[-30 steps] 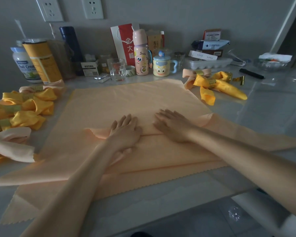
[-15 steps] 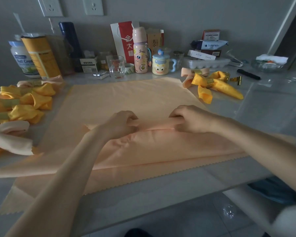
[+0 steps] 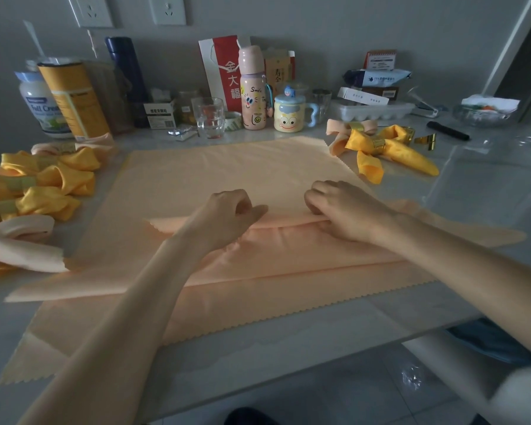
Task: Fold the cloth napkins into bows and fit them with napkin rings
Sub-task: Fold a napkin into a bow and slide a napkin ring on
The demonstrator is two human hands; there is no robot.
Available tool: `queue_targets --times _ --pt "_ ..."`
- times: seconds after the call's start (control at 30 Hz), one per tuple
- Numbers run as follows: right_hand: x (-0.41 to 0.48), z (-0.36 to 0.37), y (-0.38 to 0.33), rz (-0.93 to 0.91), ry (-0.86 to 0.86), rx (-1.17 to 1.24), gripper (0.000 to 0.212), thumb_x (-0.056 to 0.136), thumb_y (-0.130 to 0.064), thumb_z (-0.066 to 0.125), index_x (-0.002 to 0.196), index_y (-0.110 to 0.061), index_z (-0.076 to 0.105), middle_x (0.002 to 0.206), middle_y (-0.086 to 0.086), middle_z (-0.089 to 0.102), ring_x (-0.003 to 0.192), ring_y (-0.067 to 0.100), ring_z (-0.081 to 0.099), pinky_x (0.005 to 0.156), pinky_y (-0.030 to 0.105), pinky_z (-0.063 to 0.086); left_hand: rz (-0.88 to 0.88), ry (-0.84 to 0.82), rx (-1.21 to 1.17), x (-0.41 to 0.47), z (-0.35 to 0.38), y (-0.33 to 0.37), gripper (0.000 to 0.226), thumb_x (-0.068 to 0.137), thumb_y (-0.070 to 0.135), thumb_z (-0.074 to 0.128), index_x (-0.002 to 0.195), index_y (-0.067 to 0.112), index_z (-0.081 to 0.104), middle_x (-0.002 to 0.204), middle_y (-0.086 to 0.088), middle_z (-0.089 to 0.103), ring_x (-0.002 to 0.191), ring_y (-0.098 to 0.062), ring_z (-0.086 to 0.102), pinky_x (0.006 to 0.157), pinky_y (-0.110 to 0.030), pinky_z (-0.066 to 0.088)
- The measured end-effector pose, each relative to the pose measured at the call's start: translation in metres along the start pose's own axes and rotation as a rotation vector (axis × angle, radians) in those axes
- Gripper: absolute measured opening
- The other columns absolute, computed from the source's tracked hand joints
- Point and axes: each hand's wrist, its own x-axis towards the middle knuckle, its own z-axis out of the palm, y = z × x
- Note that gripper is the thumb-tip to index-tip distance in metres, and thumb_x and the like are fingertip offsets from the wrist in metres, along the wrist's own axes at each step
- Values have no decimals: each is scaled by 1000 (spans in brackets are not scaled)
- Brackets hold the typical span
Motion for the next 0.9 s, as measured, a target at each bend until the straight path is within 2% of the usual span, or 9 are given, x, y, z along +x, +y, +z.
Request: queue_targets --times 0.07,0.2,0.33,0.43,0.5,0.57,0.77,0.83,0.9 --pt "-1 -2 -1 -44 -30 -21 22 77 -7 58 98 -10 52 103 9 51 94 29 50 74 34 34 22 19 21 1 3 0 33 92 42 51 76 14 57 71 3 58 72 -26 62 65 -34 49" --pt "0 -8 -4 18 -283 -61 35 75 -12 52 110 -15 46 115 5 46 106 24 46 82 30 34 3 19 107 4 7 -3 31 91 41 53 65 24 48 82 0 50 86 -25 53 78 -34 44" --pt "10 -13 -6 177 -312 138 7 87 -23 47 87 -16 49 105 5 49 105 28 50 82 33 39 -21 9 216 2 11 1 16 89 35 53 91 20 55 104 -4 53 105 -27 51 91 -34 39" --pt "24 -9 -14 241 -94 261 27 92 -25 43 66 -16 44 91 8 51 96 30 54 73 32 39 37 9 320 0 17 6 32 93 26 44 123 19 51 128 -5 50 120 -26 45 97 -36 34" --pt "34 0 -28 217 -50 367 21 95 -25 42 88 -12 57 106 11 59 101 31 55 81 36 43 85 -8 325 -1 19 6 35 95 21 40 129 19 49 133 -5 49 123 -26 44 98 -37 33" --pt "39 12 -42 167 -106 480 31 98 -29 38 114 -9 56 121 13 57 111 31 53 92 40 41 103 -14 310 -1 21 2 35 96 21 40 130 18 49 133 -6 49 123 -26 44 98 -37 33" --pt "22 25 -45 173 -222 374 60 98 -50 20 149 -18 16 157 4 15 144 17 12 114 31 8 33 -33 71 7 22 -15 30 94 29 42 114 16 60 128 -6 53 122 -24 45 106 -34 31" --pt "13 24 -31 180 -254 357 61 98 -51 20 150 -21 11 158 1 9 145 15 7 115 30 5 38 -28 -47 8 18 -15 27 90 34 47 102 16 64 115 -5 58 114 -23 52 98 -30 39" --pt "2 22 -17 176 -243 359 59 98 -49 26 149 -22 17 158 0 14 144 16 12 115 28 8 -7 -68 -162 5 13 -12 15 90 28 60 100 18 65 112 -1 58 104 -22 58 77 -21 48"
